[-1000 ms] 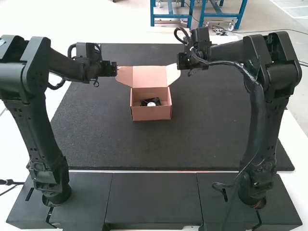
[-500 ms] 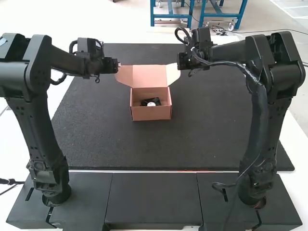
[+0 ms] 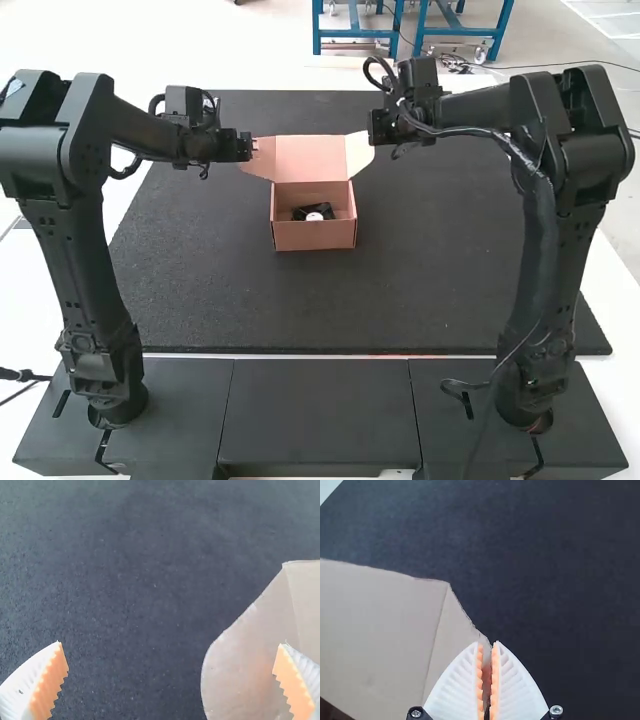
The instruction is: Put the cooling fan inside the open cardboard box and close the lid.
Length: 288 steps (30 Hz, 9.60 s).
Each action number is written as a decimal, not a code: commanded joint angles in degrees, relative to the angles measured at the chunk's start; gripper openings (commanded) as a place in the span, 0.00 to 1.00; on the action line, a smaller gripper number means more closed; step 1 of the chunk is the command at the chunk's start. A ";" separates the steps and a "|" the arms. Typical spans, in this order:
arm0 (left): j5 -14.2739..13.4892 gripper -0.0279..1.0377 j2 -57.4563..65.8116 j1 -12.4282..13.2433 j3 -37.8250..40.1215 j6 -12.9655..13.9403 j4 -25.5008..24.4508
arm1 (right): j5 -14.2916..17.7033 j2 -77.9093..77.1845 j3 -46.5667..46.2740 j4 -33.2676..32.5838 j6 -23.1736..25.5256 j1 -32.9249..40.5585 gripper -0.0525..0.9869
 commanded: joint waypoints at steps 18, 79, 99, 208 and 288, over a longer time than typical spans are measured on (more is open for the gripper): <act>2.93 0.93 1.31 3.19 3.73 0.68 -4.76 | -2.47 -2.10 -2.70 -0.66 0.51 -0.04 0.13; 10.14 0.93 -3.70 2.75 6.19 -8.37 -9.60 | -2.64 -2.10 -5.34 -0.57 0.42 1.80 0.13; 11.81 0.62 -3.96 2.58 3.91 -8.90 -6.00 | -2.64 -1.93 -5.96 -0.57 0.42 2.07 0.13; 6.01 0.05 -27.25 -19.66 -16.92 -10.48 -22.25 | -9.24 -16.43 -23.10 -1.54 3.94 9.10 0.13; 3.28 0.88 -19.87 -17.46 -5.76 -10.74 -8.90 | -13.28 -44.47 -37.60 -11.64 10.36 15.43 0.92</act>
